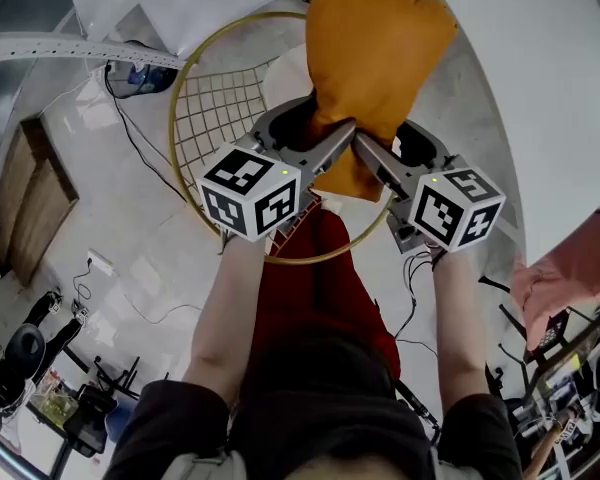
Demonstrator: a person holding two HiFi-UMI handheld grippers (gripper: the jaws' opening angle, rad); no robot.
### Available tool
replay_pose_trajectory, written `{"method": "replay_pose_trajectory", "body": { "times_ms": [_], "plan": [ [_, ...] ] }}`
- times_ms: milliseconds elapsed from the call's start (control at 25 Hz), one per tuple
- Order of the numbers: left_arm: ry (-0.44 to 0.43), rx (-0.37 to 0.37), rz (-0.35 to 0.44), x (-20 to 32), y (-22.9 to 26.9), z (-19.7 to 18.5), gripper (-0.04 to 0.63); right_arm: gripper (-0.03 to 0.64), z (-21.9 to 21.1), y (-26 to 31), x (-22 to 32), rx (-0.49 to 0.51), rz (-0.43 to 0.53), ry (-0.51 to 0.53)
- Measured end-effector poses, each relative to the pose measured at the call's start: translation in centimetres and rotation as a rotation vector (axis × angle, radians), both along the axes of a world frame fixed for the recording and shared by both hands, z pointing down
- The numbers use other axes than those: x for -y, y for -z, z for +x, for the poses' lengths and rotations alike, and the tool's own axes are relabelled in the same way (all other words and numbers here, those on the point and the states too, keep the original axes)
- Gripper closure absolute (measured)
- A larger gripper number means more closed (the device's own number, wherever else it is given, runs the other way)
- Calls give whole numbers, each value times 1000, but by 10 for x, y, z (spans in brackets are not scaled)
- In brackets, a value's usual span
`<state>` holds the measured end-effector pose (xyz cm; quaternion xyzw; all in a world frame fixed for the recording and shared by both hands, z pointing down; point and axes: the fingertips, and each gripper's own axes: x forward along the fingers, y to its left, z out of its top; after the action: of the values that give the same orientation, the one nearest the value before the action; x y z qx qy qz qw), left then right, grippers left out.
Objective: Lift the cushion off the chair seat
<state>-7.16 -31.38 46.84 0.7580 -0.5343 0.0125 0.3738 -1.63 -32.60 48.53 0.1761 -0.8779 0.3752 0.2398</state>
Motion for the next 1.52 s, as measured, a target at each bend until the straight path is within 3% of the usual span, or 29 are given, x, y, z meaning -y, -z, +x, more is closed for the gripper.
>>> {"method": "replay_pose_trajectory", "body": {
  "times_ms": [720, 1160, 1520],
  "plan": [
    [21, 81, 198, -24, 139, 18, 350, 313, 17, 138, -19, 99, 214, -3],
    [48, 121, 380, -30, 224, 36, 350, 313, 35, 225, -21, 186, 403, -4],
    [75, 173, 467, -45, 273, 43, 350, 314, 42, 273, -33, 267, 484, -23]
  ]
}}
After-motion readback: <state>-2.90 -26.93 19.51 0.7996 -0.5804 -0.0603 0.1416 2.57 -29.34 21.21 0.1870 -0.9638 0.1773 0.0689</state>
